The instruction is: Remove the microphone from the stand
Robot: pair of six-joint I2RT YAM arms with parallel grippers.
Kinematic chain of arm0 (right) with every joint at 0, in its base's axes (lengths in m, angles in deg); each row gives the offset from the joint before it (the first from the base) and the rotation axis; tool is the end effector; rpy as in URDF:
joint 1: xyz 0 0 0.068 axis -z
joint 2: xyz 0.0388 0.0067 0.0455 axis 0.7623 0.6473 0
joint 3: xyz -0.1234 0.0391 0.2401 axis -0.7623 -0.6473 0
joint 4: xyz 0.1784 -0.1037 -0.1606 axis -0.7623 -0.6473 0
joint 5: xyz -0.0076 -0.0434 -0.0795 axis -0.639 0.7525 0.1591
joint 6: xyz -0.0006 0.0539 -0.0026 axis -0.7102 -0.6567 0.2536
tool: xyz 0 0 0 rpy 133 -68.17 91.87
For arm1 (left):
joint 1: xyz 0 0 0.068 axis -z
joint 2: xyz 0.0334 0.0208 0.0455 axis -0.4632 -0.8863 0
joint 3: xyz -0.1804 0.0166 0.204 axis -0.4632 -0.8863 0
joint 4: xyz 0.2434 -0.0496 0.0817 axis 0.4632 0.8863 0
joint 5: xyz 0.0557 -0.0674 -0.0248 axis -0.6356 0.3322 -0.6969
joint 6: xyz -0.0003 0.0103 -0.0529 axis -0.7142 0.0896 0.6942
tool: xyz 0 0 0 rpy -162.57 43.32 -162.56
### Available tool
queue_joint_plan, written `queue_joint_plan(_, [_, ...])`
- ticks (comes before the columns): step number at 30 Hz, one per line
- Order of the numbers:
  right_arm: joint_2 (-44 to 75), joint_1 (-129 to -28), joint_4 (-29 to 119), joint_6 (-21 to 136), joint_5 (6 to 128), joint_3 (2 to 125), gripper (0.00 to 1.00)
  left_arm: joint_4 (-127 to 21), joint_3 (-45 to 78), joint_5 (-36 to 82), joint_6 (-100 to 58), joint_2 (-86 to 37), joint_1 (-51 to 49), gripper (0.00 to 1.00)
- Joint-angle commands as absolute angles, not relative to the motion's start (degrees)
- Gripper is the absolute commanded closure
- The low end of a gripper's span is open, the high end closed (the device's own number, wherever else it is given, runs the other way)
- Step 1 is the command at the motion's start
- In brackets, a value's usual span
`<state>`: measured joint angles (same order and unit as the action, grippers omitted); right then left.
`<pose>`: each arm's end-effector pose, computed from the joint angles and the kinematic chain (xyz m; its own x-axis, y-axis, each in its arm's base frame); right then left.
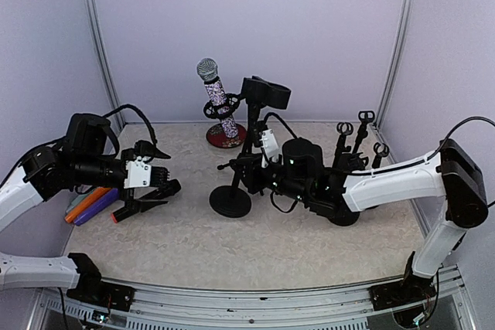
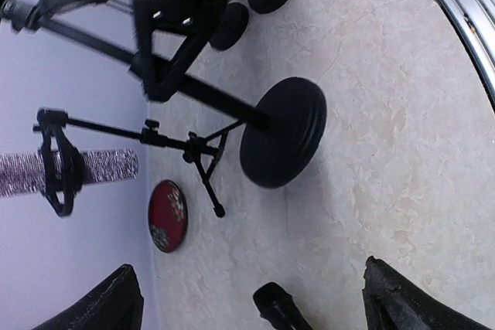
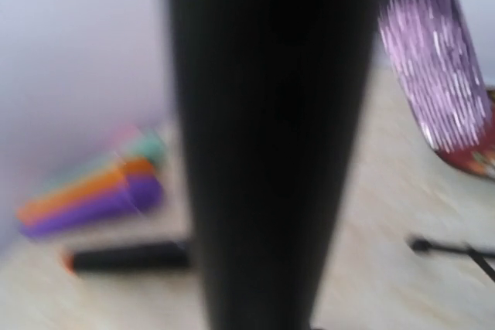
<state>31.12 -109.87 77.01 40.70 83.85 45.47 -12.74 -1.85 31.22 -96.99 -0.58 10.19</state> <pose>0.1967 0.3329 0.2535 -0.3741 0.1400 -0.9168 -0.6912 0.6170 0.3763 0.1394 -0.1211 0.3280 0.5033 0.7072 -0.4966 0.7433 -0.0613 0.6661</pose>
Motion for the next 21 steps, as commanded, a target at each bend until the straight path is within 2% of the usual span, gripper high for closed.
queue_joint_plan(1, [28.11,-109.1,80.27,32.03,74.39,51.76,1.0,-21.37,-6.16,19.1,-106.58,1.37,19.0,0.07])
queue_joint_plan(5, [29.33,-109.08,76.94,29.65,69.79,57.65,1.0,-29.37,-10.42,11.2,-109.68,1.14,25.36,0.18])
queue_joint_plan(13, [29.57,-109.28,75.87,25.75,66.63,60.29,1.0,-42.43,-15.94,8.14,-118.11,3.65,28.23,0.44])
queue_joint_plan(16, [30.12,-109.55,74.21,26.05,66.47,61.62,1.0,-48.49,-18.38,6.94,-120.83,4.51,29.3,0.45])
queue_joint_plan(19, [30.1,-109.73,74.17,25.66,66.58,61.48,1.0,-45.85,-17.47,7.41,-120.81,4.29,29.65,0.4])
queue_joint_plan(21, [30.02,-109.92,74.63,25.33,66.7,61.36,1.0,-44.11,-17.09,8.04,-120.35,4.43,29.92,0.42])
